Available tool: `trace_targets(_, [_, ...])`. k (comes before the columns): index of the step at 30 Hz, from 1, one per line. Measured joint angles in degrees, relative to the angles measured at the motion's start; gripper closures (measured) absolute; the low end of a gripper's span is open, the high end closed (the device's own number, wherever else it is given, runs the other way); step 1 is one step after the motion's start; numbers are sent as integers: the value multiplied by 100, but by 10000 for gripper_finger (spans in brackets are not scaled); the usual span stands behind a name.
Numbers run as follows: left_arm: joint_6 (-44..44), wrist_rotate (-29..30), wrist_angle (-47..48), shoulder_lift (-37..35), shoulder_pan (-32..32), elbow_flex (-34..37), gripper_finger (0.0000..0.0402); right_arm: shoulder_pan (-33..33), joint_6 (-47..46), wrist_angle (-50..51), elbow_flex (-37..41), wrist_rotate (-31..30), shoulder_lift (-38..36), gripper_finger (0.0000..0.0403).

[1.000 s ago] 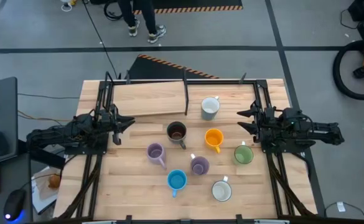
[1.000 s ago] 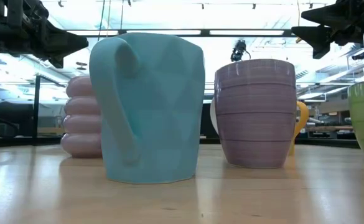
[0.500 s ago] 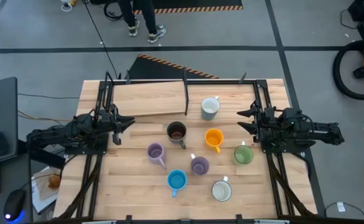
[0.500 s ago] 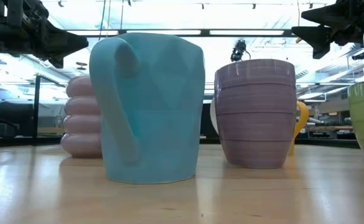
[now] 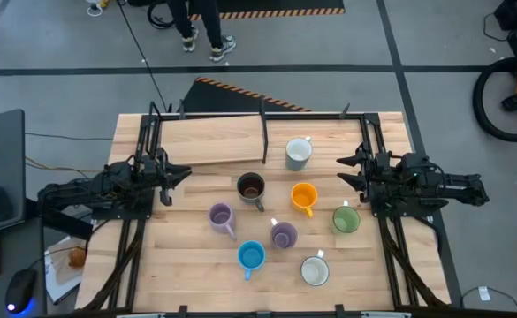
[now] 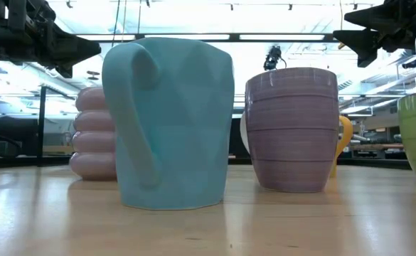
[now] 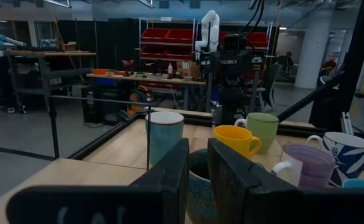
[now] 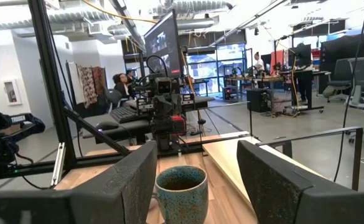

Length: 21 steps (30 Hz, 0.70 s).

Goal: Place coffee mugs

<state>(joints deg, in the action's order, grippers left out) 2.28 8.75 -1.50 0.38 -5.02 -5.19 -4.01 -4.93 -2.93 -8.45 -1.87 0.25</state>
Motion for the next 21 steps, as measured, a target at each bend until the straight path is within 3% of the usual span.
trace_targets(9, [34, 0, -39, 0, 0, -1, 337, 2, 0, 0, 0, 0, -2, 174])
trace_targets(17, [522, -2, -172, 0, 0, 0, 337, 1, 6, -329, 0, -2, 0, 174])
trace_targets(21, [1262, -3, -179, 0, 0, 0, 337, 0, -99, -716, 0, 0, -2, 174])
